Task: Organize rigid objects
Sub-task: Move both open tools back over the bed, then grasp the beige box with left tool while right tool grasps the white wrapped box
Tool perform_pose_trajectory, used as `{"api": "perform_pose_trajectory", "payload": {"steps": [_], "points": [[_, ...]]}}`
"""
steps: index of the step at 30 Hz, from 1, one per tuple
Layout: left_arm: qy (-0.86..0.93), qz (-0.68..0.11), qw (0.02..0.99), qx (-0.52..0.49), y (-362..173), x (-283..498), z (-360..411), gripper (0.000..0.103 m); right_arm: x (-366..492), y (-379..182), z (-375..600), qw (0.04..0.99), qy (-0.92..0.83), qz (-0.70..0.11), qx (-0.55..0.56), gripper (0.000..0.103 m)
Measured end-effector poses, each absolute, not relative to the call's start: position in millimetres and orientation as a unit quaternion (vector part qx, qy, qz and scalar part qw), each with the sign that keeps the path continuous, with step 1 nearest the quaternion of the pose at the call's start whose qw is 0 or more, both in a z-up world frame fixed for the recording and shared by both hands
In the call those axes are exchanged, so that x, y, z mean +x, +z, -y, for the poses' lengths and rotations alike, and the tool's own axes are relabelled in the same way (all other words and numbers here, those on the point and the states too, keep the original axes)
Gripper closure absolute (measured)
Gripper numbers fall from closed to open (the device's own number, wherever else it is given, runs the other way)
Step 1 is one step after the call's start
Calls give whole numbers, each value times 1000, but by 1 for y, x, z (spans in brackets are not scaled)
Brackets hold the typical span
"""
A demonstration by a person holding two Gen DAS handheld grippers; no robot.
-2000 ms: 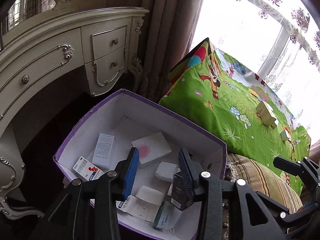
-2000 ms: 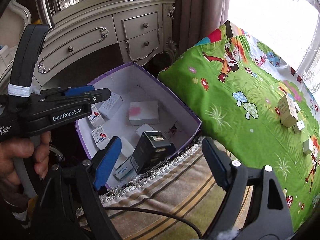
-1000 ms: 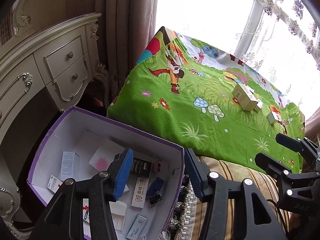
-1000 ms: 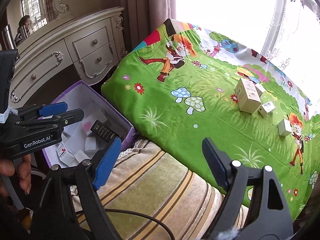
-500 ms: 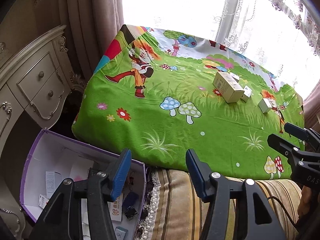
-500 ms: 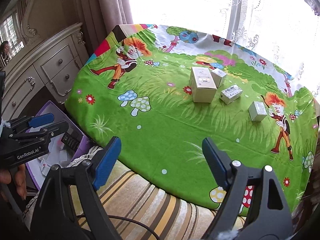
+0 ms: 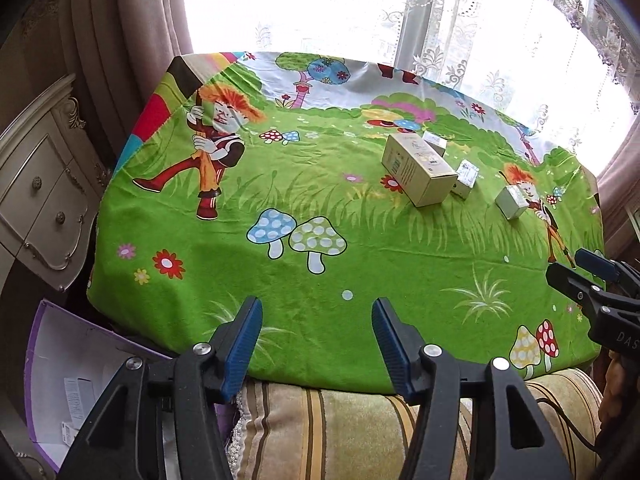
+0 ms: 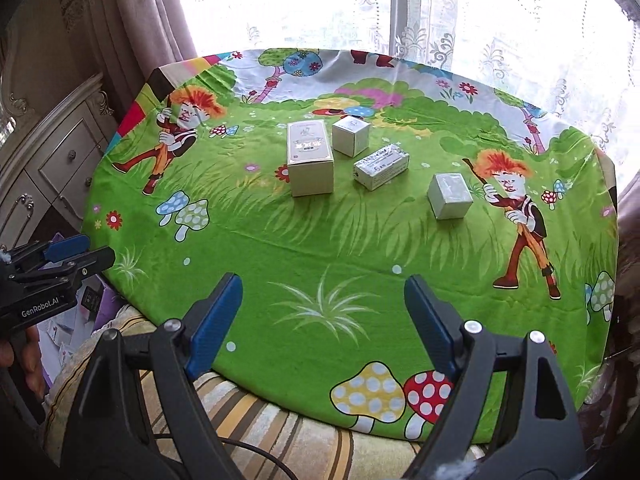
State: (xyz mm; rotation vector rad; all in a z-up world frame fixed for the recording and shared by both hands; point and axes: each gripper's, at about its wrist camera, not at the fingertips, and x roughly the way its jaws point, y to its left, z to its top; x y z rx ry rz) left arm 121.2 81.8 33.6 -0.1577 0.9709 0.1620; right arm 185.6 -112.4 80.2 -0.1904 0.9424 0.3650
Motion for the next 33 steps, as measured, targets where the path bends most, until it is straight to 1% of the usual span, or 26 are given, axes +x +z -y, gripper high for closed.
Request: {"api": "perform_pose_trajectory", "payload": {"steps": [3,12,18,27,33], "points": [[65,-467,879,-71,32,136,-71,44,197,78,131,874,154,-455,-79,18],[26,-465,882,-75,29,187,-34,28,233,67,184,879,97,-464,-43,18],[16,-468,878,-99,25,232,-16,26,261,56,204,880,70,-469,-32,17],[51,-485,859,-155,8,307,-6,23,308,43,195,879,78,-467,-50,15],[91,-506,844,-154,-10,340,-5,22,336,24,188,874,77,-475,-59,15]]}}
